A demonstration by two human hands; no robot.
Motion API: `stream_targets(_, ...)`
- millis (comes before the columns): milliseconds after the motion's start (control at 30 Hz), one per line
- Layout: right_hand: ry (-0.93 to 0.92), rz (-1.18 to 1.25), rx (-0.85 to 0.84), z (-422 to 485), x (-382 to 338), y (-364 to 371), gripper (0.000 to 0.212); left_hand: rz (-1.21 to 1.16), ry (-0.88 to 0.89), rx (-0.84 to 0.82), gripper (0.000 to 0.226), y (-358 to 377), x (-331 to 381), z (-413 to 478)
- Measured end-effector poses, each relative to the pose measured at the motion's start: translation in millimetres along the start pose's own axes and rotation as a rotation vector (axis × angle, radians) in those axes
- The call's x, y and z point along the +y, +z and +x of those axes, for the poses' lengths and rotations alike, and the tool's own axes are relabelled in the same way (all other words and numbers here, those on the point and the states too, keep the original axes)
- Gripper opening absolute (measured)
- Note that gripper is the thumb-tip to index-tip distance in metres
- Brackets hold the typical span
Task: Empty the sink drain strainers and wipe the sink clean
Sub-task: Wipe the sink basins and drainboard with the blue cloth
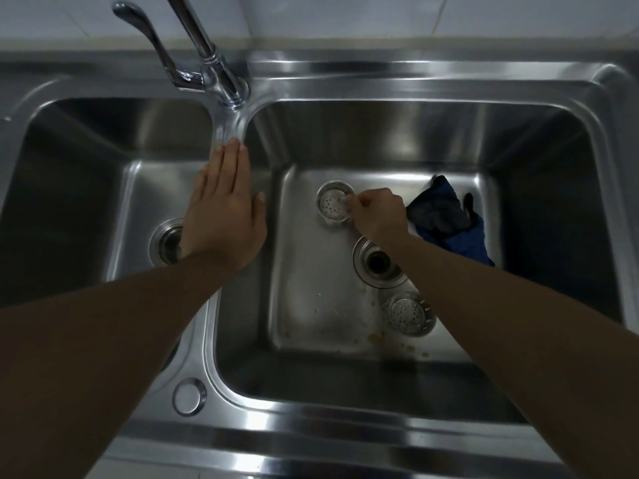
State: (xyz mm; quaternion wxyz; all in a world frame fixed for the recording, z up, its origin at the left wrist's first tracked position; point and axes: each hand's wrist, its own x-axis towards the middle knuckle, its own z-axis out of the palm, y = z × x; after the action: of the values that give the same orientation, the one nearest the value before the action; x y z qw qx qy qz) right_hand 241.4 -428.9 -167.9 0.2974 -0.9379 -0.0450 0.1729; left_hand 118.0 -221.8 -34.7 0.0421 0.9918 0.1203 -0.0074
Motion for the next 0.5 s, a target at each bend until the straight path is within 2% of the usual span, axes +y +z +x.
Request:
stream_targets(167, -0.214, -0.087, 0.003, -23, 23, -12, 0.061, -0.01, 0.004, 0.005, 0.067, 0, -1, 0)
stream_targets(267, -0.464, -0.083, -0.122, -46, 48, -27, 0.06, -0.011, 0.003, 0.002, 0.067, 0, -1, -1)
stream_targets(367, -0.625, -0.265, -0.224, -62, 66, -34, 0.072, -0.021, 0.0, 0.002, 0.067, 0, -1, -1)
stream_targets(500, -0.747, -0.489, -0.293, -74, 84, -31, 0.072, -0.016, 0.002, 0.009, 0.067, 0, -1, -2)
